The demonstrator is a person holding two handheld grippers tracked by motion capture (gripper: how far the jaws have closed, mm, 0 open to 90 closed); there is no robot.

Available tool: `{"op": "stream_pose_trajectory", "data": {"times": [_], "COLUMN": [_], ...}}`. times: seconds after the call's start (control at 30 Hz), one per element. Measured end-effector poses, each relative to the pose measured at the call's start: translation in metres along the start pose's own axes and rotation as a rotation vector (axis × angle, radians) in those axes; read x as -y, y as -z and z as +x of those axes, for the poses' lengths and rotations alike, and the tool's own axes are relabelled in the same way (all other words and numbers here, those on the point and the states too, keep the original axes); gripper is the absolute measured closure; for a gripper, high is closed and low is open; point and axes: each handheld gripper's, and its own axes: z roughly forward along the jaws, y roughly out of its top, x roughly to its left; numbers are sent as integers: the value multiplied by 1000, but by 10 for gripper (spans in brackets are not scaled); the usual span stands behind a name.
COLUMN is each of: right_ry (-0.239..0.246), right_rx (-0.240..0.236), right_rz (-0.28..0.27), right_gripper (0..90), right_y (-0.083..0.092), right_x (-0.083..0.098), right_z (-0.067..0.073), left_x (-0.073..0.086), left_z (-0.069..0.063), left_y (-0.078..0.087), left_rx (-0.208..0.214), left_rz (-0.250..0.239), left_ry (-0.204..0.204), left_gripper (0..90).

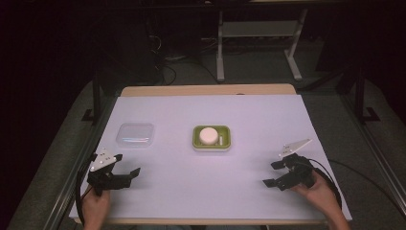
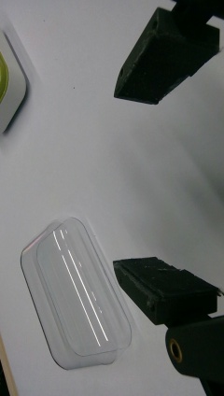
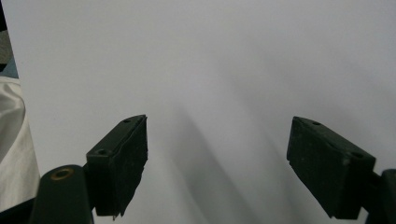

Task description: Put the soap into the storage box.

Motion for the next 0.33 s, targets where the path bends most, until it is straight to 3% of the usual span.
{"op": "stream_pose_trajectory", "data": {"times": [0.1, 0.2, 0.33], "right_ry": [4, -8, 6], "right_rx": [9, 7, 2], "right_rz": [-20, -32, -20], "right_gripper": [194, 193, 193], "right_y": [1, 1, -3], "right_x": [6, 11, 12], "right_z": [3, 6, 11], "left_x": [0, 0, -1], "left_z": [0, 0, 0], "left_y": [0, 0, 1], "left_rx": [0, 4, 3], "left_rz": [-3, 0, -4], "left_ry": [11, -3, -1], "left_gripper": [145, 145, 145]}}
